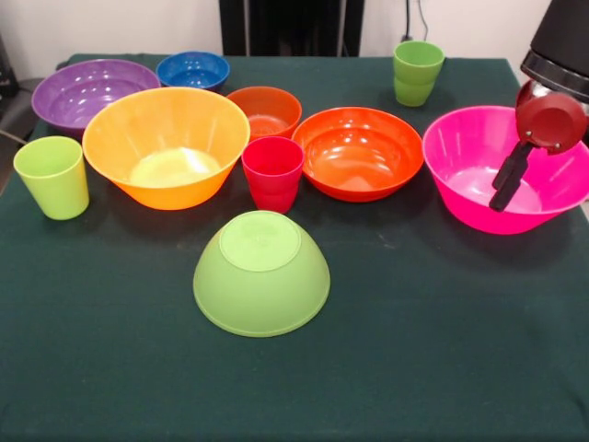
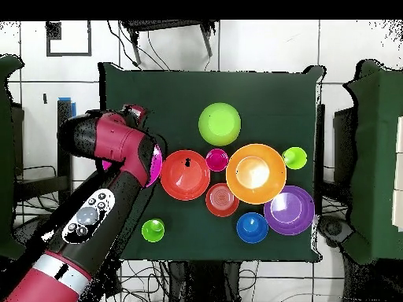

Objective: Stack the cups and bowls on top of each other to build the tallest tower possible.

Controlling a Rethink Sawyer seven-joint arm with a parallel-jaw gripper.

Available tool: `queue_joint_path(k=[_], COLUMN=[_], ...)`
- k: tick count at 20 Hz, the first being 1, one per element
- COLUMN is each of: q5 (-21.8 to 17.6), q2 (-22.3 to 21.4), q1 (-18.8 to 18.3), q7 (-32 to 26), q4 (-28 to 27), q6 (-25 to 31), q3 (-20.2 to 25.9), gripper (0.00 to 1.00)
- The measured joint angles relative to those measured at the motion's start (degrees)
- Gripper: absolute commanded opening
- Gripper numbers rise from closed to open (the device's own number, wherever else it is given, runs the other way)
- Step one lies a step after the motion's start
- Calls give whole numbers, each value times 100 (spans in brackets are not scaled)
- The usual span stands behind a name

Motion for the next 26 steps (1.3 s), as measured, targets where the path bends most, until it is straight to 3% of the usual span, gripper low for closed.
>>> queue_joint_path(k=[25,26], q5=[2,6], q2=[509,558], q1=[208,213], q7=[0,0], q4=[-11,-13], q6=[-1,-5], q3=[202,198], gripper=[100,0])
